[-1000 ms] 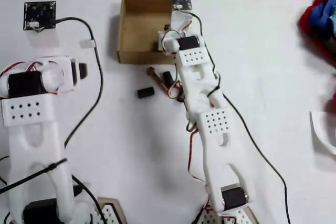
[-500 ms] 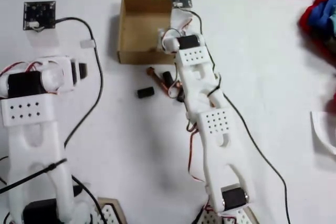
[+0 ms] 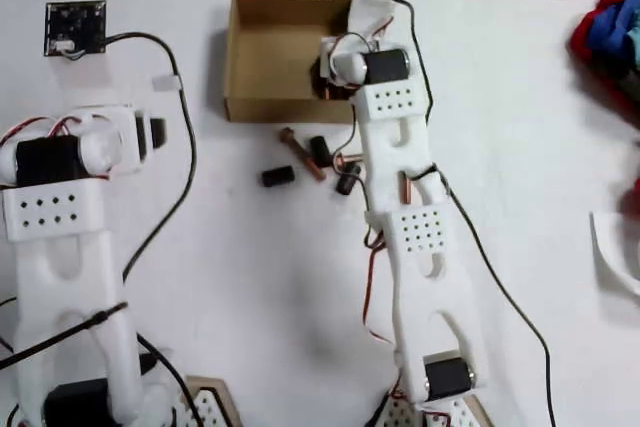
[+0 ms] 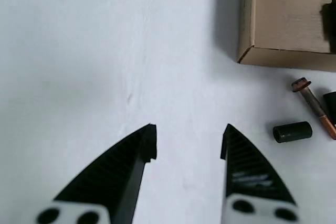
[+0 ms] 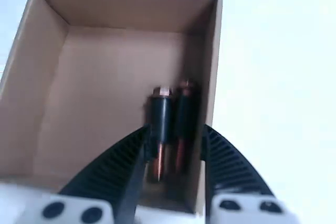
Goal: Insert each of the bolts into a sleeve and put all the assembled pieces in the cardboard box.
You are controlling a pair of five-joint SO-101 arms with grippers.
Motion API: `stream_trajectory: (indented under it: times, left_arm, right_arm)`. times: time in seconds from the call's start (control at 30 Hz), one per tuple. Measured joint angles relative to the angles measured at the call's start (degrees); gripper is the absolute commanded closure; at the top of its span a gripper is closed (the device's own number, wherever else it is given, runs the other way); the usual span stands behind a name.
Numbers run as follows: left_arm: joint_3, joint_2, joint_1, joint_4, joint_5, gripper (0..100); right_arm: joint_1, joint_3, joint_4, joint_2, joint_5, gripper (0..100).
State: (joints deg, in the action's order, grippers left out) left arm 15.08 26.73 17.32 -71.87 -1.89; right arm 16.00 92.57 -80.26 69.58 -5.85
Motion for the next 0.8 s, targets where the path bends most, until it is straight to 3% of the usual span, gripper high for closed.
stream_trajectory:
  times: [0.2,0.3,0.5,0.8]
  left_arm:
    - [1.6,0.0,0.9,2.4,-5.3,79]
    - [3.3,0.0,3.8,3.1,-5.2,79]
    - [4.9,0.0,14.0,6.1,-4.3,79]
    - [4.9,0.0,27.9,6.2,-4.3,79]
  right_arm:
    - [-0.1,0.4,-14.0,-3.0,3.2,87.2]
    - [2.7,0.4,-18.3,-5.7,12.4,87.2]
    - [10.4,-3.0,-19.7,-6.8,40.3,87.2]
    - [14.9,-16.1,-19.8,-6.8,52.7,87.2]
